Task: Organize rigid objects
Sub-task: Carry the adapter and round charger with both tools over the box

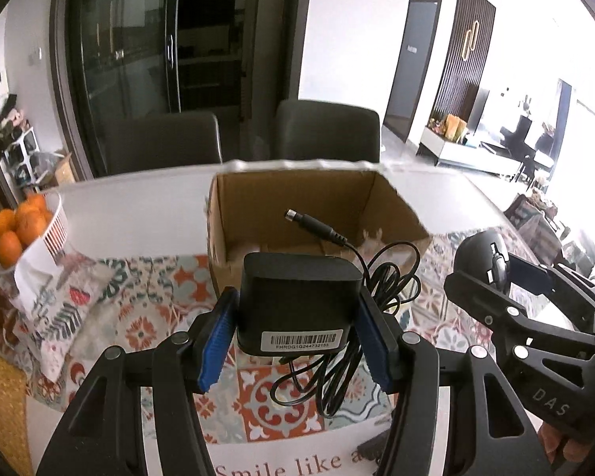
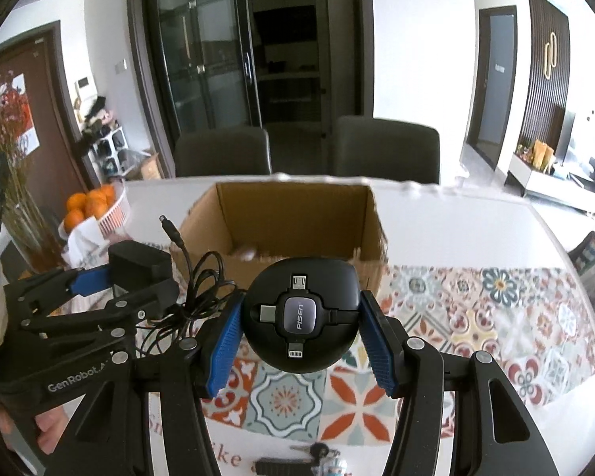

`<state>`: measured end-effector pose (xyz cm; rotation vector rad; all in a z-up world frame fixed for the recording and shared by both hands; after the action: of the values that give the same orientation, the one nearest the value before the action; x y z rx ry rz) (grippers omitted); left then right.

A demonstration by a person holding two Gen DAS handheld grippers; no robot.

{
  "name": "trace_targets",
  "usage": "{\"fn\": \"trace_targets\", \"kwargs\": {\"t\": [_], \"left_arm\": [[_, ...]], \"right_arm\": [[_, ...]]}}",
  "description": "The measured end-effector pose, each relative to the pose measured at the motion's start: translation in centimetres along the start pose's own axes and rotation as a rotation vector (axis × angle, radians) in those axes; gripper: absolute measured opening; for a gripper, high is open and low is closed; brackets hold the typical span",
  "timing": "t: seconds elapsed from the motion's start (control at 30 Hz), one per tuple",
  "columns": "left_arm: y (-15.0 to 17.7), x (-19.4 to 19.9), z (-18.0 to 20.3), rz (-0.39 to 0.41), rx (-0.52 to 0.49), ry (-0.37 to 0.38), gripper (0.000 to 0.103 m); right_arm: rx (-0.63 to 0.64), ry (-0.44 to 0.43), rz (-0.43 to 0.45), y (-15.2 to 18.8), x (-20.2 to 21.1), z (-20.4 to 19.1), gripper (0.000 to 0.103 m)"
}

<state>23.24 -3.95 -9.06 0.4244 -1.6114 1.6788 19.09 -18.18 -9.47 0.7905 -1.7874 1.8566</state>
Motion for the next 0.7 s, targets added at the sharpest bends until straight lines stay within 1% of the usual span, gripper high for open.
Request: {"fn": "trace_targets", "kwargs": {"t": [0.17, 0.43, 0.6, 0.7], "left_arm": [[-2.1, 0.0, 0.1, 0.033, -0.003, -0.011, 0.057], [-5.3, -2.1, 0.1, 0.032, 0.012, -0.004, 0.057], [-7.1, -3.9, -0.1, 0.021, 0.01, -0.013, 0.057], [-7.8, -4.9, -0.3, 0.004, 0.017, -0.019, 0.057]], "right_arm": [[-0.002, 0.0, 0.033, -2.0, 0.0, 0.5, 0.057], [-0.002, 0.006, 0.057, -4.9, -1.4, 1.2, 0.057], [-0.001, 0.015, 0.049, -6.7, -2.8, 1.8, 0.057], [0.005, 0.01, 0.029, -7.7, -4.2, 2.2, 0.057]]}}
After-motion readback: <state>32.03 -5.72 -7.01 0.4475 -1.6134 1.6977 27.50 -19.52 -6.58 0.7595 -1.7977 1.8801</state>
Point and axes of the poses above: each gripper's, at about its wrist camera, not at the fingertips, and x roughly against the way its jaws point, z to its right, y to its underside, the point moved 5 cm from there along -x, roughly the way its jaws point, and after that the axes turned 4 degrees about x, right-handed, at the moved point
